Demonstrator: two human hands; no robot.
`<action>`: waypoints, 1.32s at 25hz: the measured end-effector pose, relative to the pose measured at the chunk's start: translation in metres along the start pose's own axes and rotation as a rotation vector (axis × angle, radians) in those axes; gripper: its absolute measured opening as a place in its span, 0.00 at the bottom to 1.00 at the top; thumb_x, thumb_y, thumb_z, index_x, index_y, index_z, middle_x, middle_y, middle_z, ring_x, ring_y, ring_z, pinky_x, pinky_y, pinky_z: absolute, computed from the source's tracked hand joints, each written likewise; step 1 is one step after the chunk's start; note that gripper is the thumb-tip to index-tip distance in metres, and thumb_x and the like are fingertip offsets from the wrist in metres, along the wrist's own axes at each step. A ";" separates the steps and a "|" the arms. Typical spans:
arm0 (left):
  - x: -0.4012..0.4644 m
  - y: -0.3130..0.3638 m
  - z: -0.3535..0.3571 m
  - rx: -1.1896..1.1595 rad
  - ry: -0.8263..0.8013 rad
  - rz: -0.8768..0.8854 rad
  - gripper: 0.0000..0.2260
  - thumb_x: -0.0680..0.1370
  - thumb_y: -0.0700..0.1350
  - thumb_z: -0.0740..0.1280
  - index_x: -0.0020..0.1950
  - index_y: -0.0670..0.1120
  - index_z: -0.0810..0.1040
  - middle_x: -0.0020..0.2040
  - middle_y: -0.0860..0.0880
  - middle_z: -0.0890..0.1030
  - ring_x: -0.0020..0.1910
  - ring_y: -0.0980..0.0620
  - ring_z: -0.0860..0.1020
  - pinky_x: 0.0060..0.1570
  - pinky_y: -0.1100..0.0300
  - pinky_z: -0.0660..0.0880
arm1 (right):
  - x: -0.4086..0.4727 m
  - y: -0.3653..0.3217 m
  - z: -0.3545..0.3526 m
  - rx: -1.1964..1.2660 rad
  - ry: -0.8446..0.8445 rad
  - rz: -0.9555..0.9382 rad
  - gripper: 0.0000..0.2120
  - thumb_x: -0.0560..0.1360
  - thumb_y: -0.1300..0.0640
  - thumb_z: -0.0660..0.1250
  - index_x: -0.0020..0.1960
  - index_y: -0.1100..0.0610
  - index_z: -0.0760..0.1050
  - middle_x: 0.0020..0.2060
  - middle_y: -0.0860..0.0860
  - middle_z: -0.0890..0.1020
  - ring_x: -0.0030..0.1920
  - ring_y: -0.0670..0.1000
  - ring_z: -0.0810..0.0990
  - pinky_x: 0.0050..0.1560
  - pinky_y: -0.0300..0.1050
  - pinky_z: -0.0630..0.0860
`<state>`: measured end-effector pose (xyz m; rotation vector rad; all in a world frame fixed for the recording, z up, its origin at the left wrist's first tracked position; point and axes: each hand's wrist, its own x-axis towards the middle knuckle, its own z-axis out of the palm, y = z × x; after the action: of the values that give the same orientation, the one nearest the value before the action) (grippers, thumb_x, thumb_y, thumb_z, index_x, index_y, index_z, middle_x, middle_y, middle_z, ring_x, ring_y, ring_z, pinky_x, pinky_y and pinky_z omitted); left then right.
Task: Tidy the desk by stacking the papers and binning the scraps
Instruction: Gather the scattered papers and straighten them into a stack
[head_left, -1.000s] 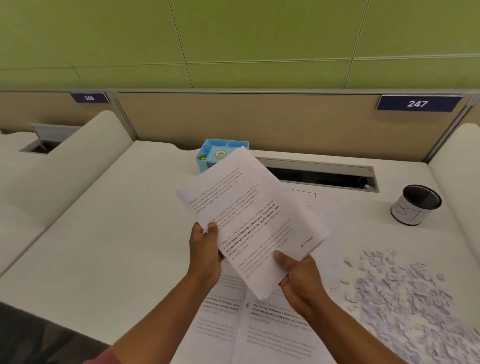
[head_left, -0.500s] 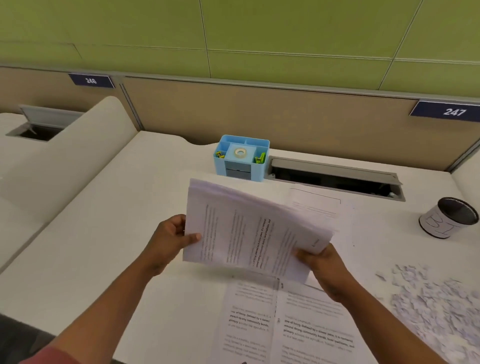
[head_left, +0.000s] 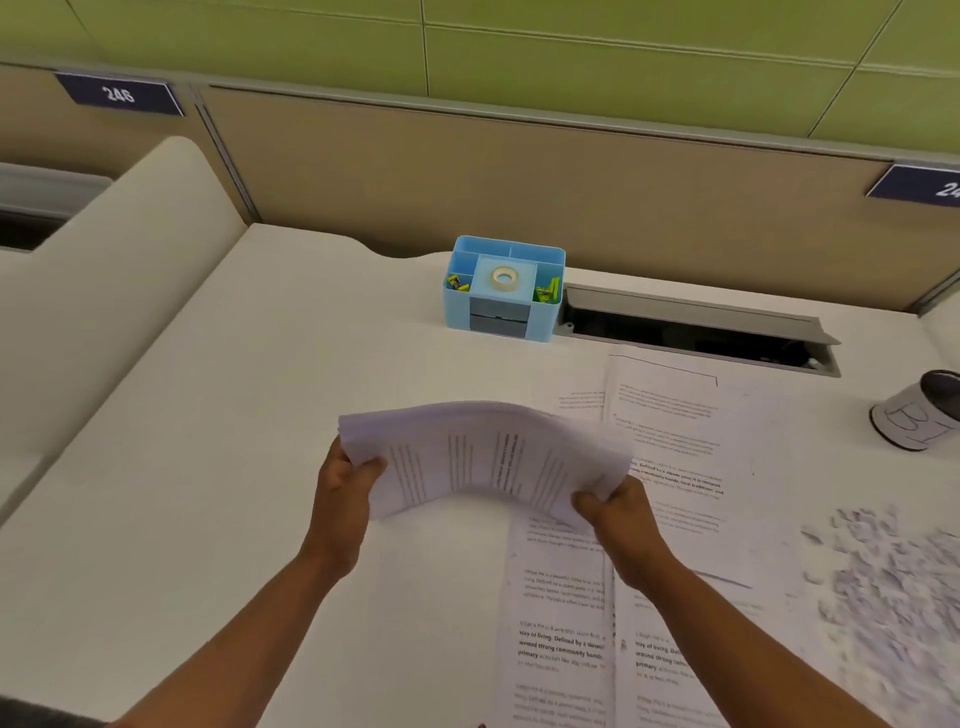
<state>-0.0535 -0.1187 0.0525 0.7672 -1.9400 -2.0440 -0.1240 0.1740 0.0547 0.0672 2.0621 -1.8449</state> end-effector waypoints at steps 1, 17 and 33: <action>0.000 -0.001 0.000 -0.022 -0.006 -0.004 0.15 0.79 0.34 0.60 0.60 0.49 0.77 0.51 0.55 0.84 0.51 0.57 0.81 0.48 0.62 0.75 | -0.001 0.001 0.004 0.021 0.011 0.005 0.20 0.71 0.70 0.66 0.47 0.46 0.83 0.43 0.60 0.82 0.45 0.55 0.80 0.44 0.50 0.77; 0.009 -0.013 0.002 -0.061 -0.061 -0.021 0.14 0.68 0.39 0.62 0.51 0.42 0.78 0.37 0.57 0.81 0.37 0.62 0.77 0.37 0.70 0.73 | -0.004 0.012 0.004 0.056 0.014 0.054 0.18 0.69 0.71 0.67 0.55 0.55 0.80 0.49 0.66 0.81 0.49 0.57 0.80 0.50 0.56 0.80; 0.032 0.004 -0.022 0.294 -0.245 0.023 0.11 0.77 0.38 0.73 0.53 0.54 0.81 0.44 0.66 0.85 0.45 0.65 0.83 0.41 0.72 0.77 | -0.014 -0.003 -0.007 -0.067 -0.037 0.093 0.13 0.77 0.65 0.70 0.58 0.52 0.80 0.52 0.52 0.86 0.56 0.54 0.84 0.58 0.63 0.81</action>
<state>-0.0699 -0.1545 0.0496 0.5665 -2.4105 -1.9415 -0.1136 0.1834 0.0624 0.1088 2.0581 -1.7087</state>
